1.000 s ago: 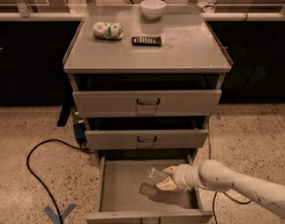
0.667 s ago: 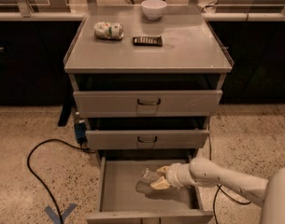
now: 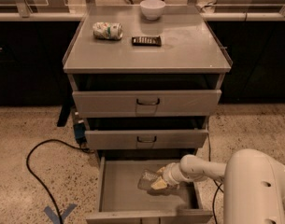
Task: Place water bottle into bottom drawer
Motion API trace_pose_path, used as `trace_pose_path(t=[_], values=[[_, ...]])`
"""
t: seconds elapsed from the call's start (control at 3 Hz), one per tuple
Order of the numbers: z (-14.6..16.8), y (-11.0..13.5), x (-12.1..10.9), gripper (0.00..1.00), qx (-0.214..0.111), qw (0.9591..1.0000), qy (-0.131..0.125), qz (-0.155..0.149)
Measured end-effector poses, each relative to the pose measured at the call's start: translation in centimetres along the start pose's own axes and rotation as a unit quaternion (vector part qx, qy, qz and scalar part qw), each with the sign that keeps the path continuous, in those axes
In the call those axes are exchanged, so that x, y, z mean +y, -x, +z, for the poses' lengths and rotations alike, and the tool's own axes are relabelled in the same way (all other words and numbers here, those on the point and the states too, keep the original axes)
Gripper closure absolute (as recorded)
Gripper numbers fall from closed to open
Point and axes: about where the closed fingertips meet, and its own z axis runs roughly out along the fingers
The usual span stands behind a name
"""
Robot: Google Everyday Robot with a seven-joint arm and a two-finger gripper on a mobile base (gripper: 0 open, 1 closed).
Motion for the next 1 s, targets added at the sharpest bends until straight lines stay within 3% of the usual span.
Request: trace_pose_path(t=[0.33,0.67,1.0], values=[[0.0,0.0,0.0,1.0,0.0,1.0,0.0,0.0],[2.4,-0.6,-0.2,1.0,-0.021,0.9996,0.014,0.01],[8.7,-2.2,2.5,1.0,-0.028,0.9965,0.077,0.017]])
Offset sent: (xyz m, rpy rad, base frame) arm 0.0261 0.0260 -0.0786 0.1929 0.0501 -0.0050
